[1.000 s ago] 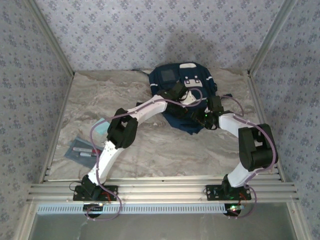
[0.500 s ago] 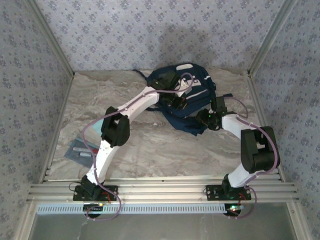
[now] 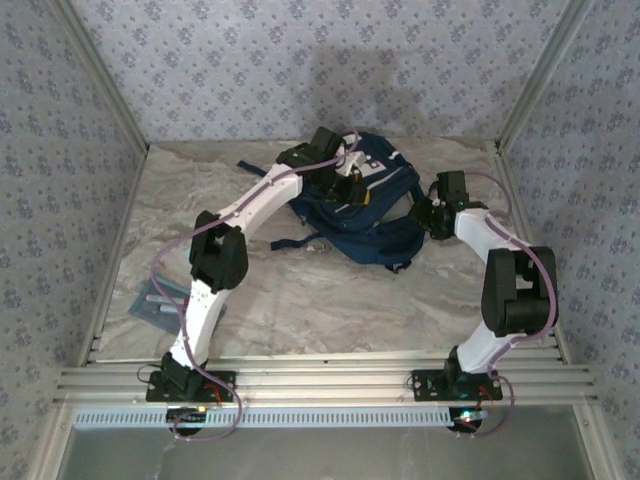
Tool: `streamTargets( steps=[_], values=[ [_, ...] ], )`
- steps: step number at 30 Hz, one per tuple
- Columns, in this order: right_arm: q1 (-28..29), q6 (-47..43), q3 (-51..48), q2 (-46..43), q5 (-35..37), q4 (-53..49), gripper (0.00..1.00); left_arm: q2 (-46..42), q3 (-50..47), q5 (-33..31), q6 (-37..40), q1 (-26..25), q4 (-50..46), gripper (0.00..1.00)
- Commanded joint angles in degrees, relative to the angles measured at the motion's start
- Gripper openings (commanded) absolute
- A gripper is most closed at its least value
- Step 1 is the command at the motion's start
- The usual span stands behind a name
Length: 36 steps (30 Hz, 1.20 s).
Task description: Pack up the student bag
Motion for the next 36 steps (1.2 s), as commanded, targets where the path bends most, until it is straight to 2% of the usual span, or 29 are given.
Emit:
streamTargets(
  steps=[1, 5, 11, 14, 23, 28, 36],
  values=[
    [-0.18, -2.88, 2.08, -2.88, -1.41, -3.08, 0.45, -3.1, 4.71, 3.86, -10.42, 0.81, 6.81, 0.0],
    [0.95, -2.18, 0.42, -9.98, -2.03, -5.51, 0.45, -0.02, 8.27, 2.61, -15.92, 0.87, 9.85, 0.0],
    [6.04, 0.4, -2.6, -20.86, -0.43, -9.12, 0.45, 0.95, 5.46, 1.02, -25.64, 0.16, 21.48, 0.0],
    [7.99, 1.38, -3.09, -23.01, -0.1, -8.9, 0.44, 1.1, 4.46, 0.42, -29.46, -0.82, 26.55, 0.0],
    [9.54, -5.94, 0.82, -17.14, -0.27, -8.68, 0.35, 2.79, 6.68, 0.48, -33.15, -3.3, 29.83, 0.0],
    [8.8, -9.17, 1.49, -14.88, -1.32, -6.98, 0.35, 2.71, 6.77, 0.87, -33.45, -3.48, 30.36, 0.0],
    [8.4, -12.64, 1.98, -11.64, 1.73, -7.3, 0.35, 2.24, 7.43, 2.2, -34.25, -3.44, 31.15, 0.0]
  ],
)
